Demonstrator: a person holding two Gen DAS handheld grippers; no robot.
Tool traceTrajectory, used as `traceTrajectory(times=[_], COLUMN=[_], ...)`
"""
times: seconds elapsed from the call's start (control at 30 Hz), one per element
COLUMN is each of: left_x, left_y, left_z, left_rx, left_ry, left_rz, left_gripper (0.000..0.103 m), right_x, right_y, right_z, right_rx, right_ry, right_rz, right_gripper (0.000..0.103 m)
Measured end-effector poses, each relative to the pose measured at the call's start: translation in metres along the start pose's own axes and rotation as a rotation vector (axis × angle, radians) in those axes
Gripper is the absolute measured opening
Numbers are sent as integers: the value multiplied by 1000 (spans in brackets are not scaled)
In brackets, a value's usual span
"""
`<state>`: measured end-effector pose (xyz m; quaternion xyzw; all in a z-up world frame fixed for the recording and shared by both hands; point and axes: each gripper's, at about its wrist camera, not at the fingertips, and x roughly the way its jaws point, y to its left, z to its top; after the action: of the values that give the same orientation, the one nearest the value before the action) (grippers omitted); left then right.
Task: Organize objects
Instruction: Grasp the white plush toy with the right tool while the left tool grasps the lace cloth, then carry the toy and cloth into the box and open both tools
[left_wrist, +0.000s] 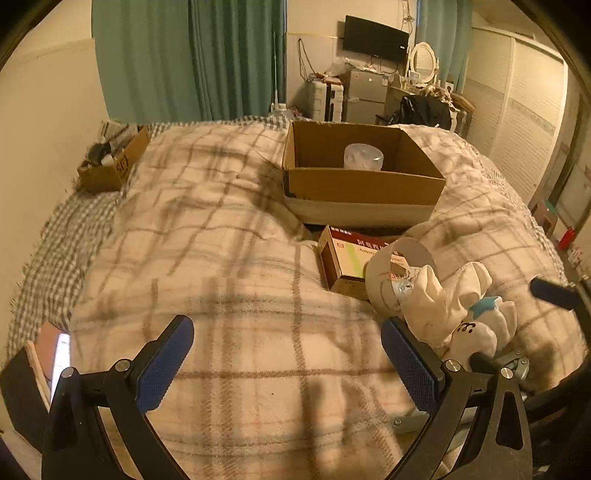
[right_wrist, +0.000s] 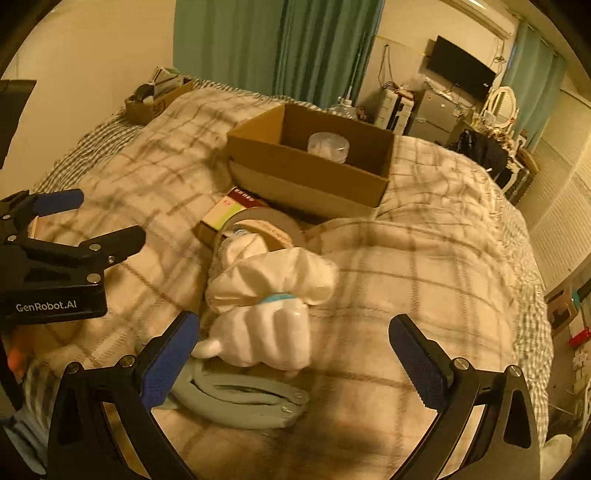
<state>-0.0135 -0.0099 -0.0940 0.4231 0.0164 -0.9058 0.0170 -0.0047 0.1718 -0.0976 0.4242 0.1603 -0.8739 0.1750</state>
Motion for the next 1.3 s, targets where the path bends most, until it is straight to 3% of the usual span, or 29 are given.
traceTrajectory(times=[0.2, 0.27, 0.33, 0.37, 0.47, 0.77, 1.03, 1.13, 1.23, 1.3], left_x=[4, 5, 4, 3, 0, 1, 26, 42, 52, 51], left_y=[6, 6, 5, 5, -1, -45, -102, -112, -121, -120], left_z=[-2, -2, -2, -2, 0, 11, 18, 17, 14, 13], left_rx=[-25, -27, -26, -24, -10, 67, 164, 176, 210, 207], left_ry=[13, 15, 13, 8, -2, -2, 48, 86, 96, 87], left_rz=[2, 2, 2, 2, 0, -65, -180, -196, -161, -150], left_gripper=[103, 103, 103, 103, 103, 103, 103, 91, 81, 66], right_x=[16, 22, 24, 21, 6, -34, -33, -30, -28, -26], right_y=[16, 17, 19, 18, 11, -45, -86, -96, -105, -108], right_z=[-2, -4, -5, -5, -2, 9, 5, 0, -2, -4], right_rx=[-53, -61, -68, -68, -56, 26, 106, 126, 147, 157], right_ry=[47, 69, 75, 61, 26, -93, -93, -90, -88, -87], right_rz=[49, 39, 39, 36, 35, -118, -145, -131, -125, -122], right_gripper=[98, 79, 77, 68, 68, 68, 68, 68, 68, 68])
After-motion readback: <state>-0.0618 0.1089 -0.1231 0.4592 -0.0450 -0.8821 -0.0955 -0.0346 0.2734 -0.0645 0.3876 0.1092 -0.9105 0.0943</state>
